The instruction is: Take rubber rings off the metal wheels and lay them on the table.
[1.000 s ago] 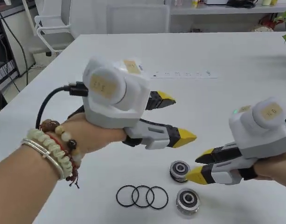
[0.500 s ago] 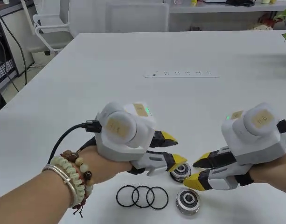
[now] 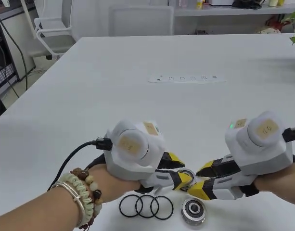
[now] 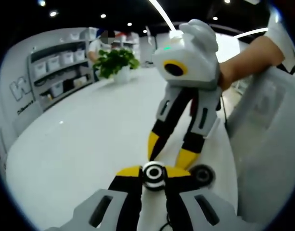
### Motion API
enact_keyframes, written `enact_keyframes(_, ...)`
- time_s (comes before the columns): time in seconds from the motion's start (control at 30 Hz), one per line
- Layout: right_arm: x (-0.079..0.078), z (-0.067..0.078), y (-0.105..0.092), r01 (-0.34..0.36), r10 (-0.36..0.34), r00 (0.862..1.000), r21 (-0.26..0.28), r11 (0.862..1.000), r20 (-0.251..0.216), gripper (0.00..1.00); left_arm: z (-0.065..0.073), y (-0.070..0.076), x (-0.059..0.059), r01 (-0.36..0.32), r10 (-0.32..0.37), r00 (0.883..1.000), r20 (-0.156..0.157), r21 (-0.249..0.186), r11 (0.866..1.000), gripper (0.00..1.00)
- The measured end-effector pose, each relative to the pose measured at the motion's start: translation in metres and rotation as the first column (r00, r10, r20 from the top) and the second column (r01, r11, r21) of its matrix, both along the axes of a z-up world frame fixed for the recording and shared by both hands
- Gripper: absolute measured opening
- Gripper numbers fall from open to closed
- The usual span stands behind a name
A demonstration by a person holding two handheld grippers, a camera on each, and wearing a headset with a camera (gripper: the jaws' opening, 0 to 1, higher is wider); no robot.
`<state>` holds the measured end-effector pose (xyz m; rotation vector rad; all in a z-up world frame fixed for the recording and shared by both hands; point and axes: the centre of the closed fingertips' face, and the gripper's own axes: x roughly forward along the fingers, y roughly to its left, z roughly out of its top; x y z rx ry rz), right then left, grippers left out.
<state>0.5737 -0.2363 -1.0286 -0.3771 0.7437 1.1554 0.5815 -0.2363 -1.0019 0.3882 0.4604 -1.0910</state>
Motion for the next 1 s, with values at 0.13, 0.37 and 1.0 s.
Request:
enact_keyframes(0.13,0.0003,0.0001,0.0000,-0.001,0.001,1.000,-0.002,1.000,0.005,0.26,-0.0027,-0.0011,-0.0004,-0.006,0.006,1.000,-0.012,-0.010,1.000,0.17)
enact_keyframes(0.37,-0.0006,-0.0013,-0.0004,-0.007,0.007,1.000,-0.010,1.000,0.007,0.23,-0.0061,0.0020,-0.0003,-0.025,0.025,0.999,-0.043,-0.008,1.000,0.16)
enact_keyframes(1.0,-0.0038,-0.0027,-0.0040,0.017,-0.017,0.998,-0.013,1.000,-0.052,0.06,-0.0065,0.0023,0.0005,-0.043,0.042,0.999,-0.034,-0.018,0.999,0.15)
